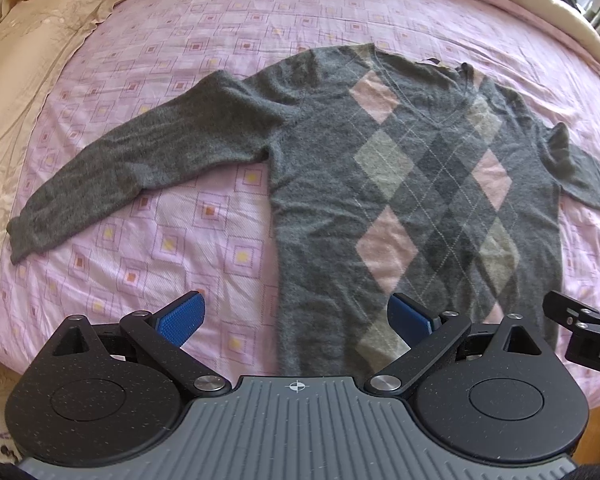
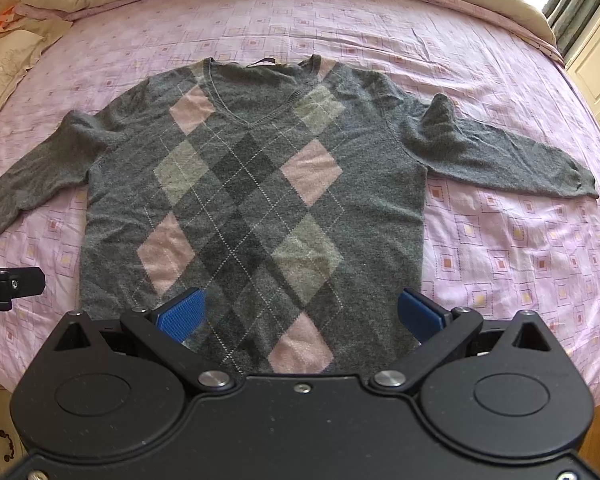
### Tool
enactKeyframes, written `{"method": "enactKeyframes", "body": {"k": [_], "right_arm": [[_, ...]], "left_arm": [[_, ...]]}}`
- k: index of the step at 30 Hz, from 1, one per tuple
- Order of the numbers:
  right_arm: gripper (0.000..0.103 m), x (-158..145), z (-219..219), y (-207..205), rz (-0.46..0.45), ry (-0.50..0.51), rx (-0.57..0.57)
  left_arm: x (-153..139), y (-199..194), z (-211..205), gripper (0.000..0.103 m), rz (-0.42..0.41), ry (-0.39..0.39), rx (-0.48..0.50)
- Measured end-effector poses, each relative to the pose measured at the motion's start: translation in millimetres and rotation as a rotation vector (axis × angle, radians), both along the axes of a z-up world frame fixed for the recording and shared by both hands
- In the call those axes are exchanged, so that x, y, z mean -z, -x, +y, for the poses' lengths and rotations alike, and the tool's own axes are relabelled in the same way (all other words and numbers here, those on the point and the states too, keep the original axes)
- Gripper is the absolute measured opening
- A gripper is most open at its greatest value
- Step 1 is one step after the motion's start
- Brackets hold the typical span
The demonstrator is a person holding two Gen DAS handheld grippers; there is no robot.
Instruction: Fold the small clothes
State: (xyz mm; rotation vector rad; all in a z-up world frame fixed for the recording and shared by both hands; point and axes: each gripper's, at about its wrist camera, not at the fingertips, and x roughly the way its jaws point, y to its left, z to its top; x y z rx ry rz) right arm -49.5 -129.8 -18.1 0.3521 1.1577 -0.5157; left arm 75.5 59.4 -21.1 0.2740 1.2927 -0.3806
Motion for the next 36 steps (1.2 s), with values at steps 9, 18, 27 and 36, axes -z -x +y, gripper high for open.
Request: {"method": "enactKeyframes", "body": {"k": [9, 18, 27, 36], "right_arm": [[0.102, 2.3, 7.7, -10.6, 0.012, -0.006, 0.011], [0.102, 11.7, -9.9, -9.9, 0.017, -0.036, 0.005], [0.102, 28.7, -58.8, -3.3, 0.001, -0.107, -0.042], [0.102, 40.2, -129.5, 20.4, -0.175, -0.084, -0.039]], "left_arm": [[5.9, -10.3, 4.3, 0.099, 0.009, 0.013, 0.043], [7.8, -9.6, -8.4, 0.099, 0.001, -0.004, 0.033], [2.6, 3.1, -43.7, 0.097, -0.107, 0.035, -0.022], [-1.7, 15.8, -87.2, 0.087, -0.197, 0.161, -0.103]]}}
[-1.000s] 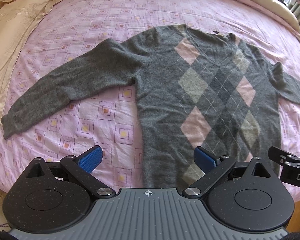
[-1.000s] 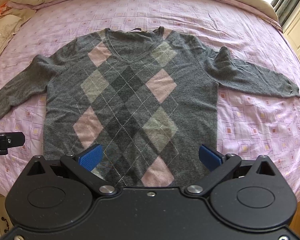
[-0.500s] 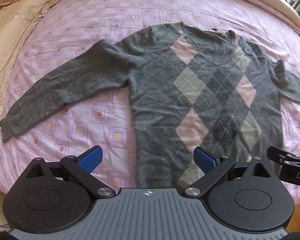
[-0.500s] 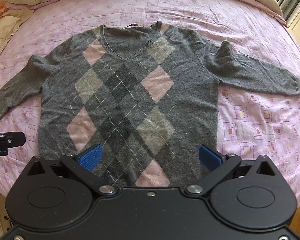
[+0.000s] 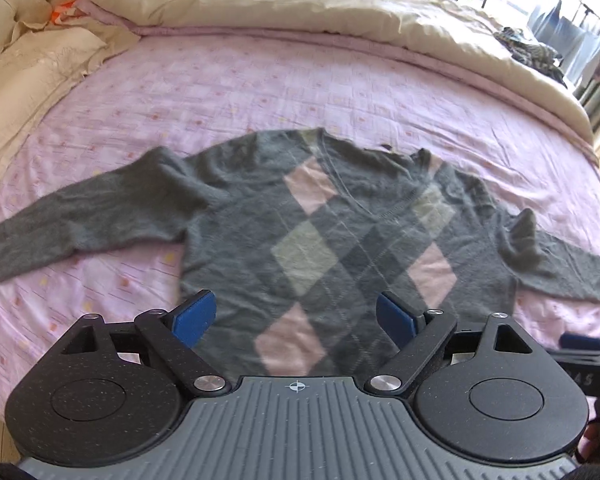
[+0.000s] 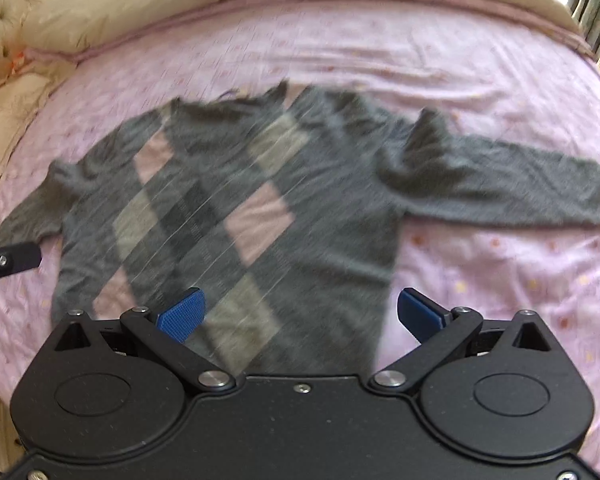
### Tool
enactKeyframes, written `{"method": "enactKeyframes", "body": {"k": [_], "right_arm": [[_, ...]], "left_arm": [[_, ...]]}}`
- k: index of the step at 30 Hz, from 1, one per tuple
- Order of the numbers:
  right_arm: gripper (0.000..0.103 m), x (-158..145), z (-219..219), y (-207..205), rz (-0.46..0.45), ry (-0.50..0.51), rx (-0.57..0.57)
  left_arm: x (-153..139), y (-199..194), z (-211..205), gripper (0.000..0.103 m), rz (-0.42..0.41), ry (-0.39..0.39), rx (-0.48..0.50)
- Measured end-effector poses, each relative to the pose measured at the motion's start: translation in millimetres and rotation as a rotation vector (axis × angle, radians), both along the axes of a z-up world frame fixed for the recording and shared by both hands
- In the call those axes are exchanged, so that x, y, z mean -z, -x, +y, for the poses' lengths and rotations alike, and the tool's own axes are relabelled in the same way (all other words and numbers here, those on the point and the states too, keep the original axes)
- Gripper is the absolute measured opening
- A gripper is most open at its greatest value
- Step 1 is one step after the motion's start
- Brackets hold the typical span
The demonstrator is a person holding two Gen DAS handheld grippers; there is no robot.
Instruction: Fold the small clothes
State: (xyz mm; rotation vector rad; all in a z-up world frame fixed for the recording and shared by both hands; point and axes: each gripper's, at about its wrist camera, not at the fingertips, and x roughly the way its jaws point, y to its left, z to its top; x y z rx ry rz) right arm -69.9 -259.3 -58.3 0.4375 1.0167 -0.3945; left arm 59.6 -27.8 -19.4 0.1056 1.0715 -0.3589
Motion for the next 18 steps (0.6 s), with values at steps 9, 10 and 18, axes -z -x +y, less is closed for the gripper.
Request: {"method": "enactKeyframes", "body": {"k": [9, 10, 18], "right_arm": [[0.098, 29.5, -139.4, 53.5, 0.032, 0.000, 0.207], [0.092, 33.9, -160.9, 61.7, 0.042, -0.015, 0.253], [0.075, 63.4, -307.8, 131.6, 0.007, -0.091, 0.570]], "left_arm": [[6.6, 11.8, -56.2, 0.087, 0.039, -0.067, -0.037], [7.6, 13.3, -61.2, 0.087, 0.053, -0.071, -0.044], [11.6, 24.8, -84.1, 0.087, 0.105, -0.111, -0.090]]}}
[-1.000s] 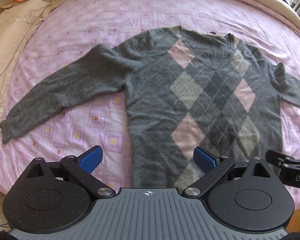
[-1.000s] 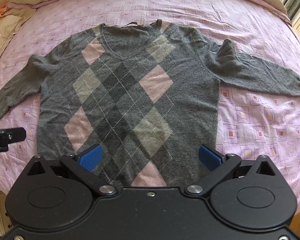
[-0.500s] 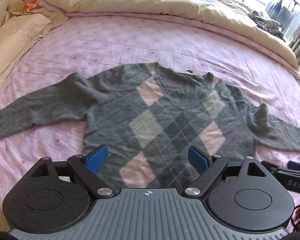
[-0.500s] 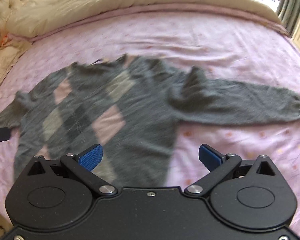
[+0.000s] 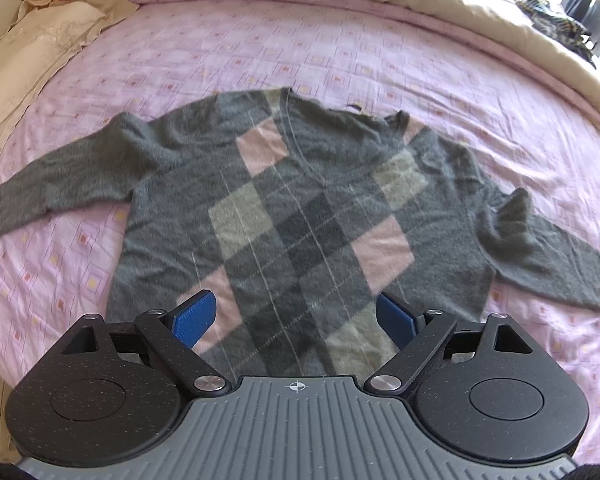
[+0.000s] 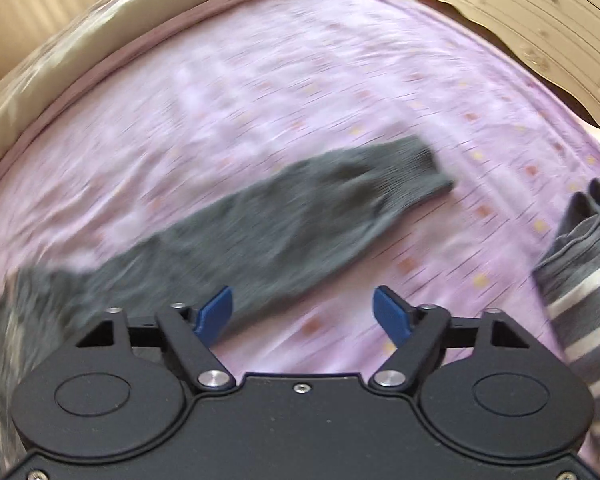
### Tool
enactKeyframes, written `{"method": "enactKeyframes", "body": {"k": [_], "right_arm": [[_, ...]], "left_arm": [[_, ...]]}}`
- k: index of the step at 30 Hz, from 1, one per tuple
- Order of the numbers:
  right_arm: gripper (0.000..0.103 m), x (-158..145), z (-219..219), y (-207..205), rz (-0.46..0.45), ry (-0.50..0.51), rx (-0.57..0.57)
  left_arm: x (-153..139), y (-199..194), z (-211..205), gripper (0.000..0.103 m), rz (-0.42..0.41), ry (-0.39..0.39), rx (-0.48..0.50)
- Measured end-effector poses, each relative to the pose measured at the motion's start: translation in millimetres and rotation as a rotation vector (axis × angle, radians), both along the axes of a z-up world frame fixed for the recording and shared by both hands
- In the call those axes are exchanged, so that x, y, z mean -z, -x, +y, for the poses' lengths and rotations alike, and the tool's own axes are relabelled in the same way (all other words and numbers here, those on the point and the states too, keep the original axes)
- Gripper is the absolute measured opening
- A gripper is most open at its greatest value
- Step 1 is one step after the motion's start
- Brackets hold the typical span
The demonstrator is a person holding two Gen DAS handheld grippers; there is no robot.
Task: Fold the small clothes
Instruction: 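Grasp the cuff of one sweater sleeve with the right gripper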
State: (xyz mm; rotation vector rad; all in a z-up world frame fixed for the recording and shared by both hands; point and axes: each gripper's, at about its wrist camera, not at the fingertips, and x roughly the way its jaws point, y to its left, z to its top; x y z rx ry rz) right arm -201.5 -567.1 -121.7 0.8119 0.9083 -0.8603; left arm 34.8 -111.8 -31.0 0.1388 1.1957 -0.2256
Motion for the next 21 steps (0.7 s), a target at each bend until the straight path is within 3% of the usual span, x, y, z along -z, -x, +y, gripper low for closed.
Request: {"method": "enactKeyframes", "body": {"k": [6, 12, 16, 17, 19, 21], "right_arm": [[0.067, 26.4, -55.7, 21.6, -0.091, -0.025, 0.145], [0.068, 56.7, -75.0, 23.2, -0.142, -0.078, 0.243], [0.066, 64.2, -77.8, 26.5, -0.214, -0.057, 0.328], [0.061, 64.1, -79.5, 27.3, -0.218, -0.049, 0.342], [0.013, 64.0, -81.6, 28.0, -0.198, -0.036, 0.343], [0.011, 62.5, -81.7, 33.5, -0.216, -0.046, 0.349]], "left_arm": [[3.2, 0.9, -4.4, 0.087, 0.034, -0.045, -0.048], [1.0, -0.2, -6.6, 0.087, 0.042, -0.093, -0.056], [2.0, -0.8, -5.5, 0.087, 0.044, -0.119, -0.057], [2.5, -0.4, -5.2, 0.087, 0.045, -0.122, -0.058], [3.5, 0.8, -4.8, 0.087, 0.047, -0.128, -0.053], [4.7, 2.0, -4.9, 0.087, 0.045, -0.132, -0.040]]}}
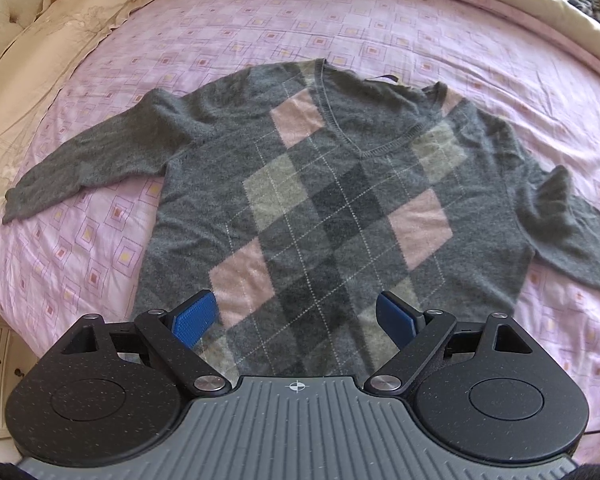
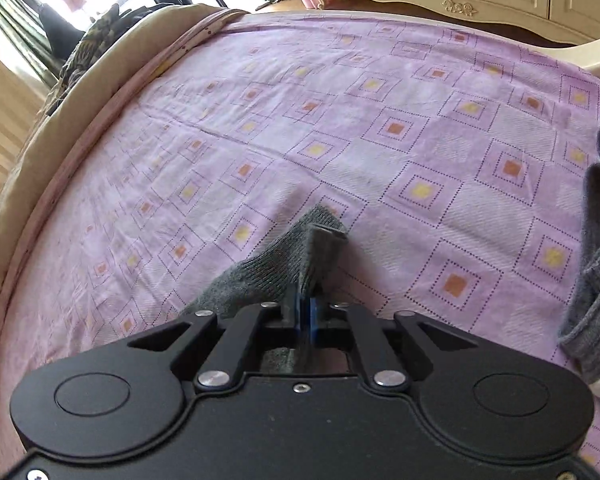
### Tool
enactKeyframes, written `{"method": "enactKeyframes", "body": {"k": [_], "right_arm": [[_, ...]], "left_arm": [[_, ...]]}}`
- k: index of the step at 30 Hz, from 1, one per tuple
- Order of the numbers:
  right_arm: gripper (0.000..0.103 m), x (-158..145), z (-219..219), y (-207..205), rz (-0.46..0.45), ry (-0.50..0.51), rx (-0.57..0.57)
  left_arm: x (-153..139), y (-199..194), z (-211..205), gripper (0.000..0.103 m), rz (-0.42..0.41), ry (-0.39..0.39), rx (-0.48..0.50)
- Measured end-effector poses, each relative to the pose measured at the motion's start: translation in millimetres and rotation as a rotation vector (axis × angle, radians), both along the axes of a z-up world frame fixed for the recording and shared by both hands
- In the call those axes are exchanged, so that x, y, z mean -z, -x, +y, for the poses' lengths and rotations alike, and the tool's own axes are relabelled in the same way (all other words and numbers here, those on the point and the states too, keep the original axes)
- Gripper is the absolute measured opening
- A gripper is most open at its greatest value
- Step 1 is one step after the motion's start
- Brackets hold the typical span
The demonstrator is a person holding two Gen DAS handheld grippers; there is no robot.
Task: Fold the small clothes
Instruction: 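Grasp the cuff of one sweater sleeve with the right gripper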
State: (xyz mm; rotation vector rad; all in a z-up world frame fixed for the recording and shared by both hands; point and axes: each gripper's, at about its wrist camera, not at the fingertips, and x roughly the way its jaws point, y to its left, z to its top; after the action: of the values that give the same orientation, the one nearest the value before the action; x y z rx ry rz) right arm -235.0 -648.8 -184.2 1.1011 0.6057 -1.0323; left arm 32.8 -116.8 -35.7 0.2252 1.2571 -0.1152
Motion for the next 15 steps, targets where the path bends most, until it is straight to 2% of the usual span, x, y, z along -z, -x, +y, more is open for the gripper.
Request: {"method": "enactKeyframes", "body": {"k": [6, 11, 15], "right_arm": [[0.011, -37.3, 21.5, 21.1, 0.031, 0.081, -0.075], [0.011, -65.8, 43.2, 42.3, 0.064, 0.118, -0.067], [0.011, -94.1, 59.3, 33.2, 0.086, 0.185, -0.082]], "left_arm": [[1.3, -0.3, -0.7, 0.087, -0.022, 0.014, 0.053], [7.2, -3.3, 2.0, 0.087, -0.029, 0.032, 0.107], [15.7, -6.5, 11.7, 0.087, -0.006, 0.067, 0.151]]}}
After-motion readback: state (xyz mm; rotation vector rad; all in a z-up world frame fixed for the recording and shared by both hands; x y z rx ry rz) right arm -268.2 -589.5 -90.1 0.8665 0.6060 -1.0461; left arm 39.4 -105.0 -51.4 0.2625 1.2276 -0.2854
